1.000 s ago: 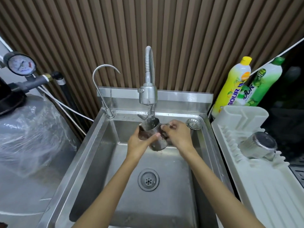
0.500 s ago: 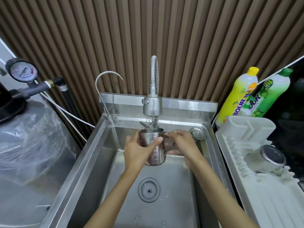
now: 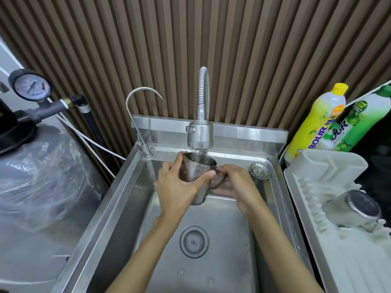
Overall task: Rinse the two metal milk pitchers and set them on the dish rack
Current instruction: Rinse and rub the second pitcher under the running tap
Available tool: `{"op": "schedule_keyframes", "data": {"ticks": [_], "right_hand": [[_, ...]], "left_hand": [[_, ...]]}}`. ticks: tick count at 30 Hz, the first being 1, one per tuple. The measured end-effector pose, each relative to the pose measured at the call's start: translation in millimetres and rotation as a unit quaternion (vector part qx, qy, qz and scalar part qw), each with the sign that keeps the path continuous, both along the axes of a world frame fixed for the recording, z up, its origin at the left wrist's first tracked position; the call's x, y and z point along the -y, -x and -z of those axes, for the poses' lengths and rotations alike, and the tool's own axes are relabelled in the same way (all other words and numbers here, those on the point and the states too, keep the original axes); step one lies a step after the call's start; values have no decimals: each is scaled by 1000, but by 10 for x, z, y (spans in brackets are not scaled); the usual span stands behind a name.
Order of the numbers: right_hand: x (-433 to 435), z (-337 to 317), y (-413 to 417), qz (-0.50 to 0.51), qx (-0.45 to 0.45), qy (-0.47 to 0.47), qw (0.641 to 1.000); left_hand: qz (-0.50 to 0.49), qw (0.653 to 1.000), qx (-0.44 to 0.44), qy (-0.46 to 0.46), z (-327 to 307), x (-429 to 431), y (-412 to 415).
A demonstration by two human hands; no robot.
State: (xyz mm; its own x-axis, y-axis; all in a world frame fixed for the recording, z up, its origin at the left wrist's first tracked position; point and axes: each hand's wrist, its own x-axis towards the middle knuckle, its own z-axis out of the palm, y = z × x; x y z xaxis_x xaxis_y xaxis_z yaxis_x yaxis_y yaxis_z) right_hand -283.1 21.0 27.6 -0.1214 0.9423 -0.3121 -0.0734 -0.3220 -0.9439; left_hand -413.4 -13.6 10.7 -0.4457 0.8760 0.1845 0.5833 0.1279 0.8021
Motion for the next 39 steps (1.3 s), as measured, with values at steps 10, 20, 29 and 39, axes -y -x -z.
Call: {"op": "schedule_keyframes", "data": {"ticks": [10,20,29,39], "right_hand": [[41,26,115,84,-3,-132,988],[43,-97,-95,78,219,-136,963],[125,208,-2,21,-111,-16,993],[78,-98,40,90,148,-194,966]], "left_hand": [[131,975,166,-71,15,-170,-2],[83,987,134,-16,-12,-3,-27],[82,995,46,-43,-85,-65,-10],[143,935,324,-21,24,-51,-56]]}}
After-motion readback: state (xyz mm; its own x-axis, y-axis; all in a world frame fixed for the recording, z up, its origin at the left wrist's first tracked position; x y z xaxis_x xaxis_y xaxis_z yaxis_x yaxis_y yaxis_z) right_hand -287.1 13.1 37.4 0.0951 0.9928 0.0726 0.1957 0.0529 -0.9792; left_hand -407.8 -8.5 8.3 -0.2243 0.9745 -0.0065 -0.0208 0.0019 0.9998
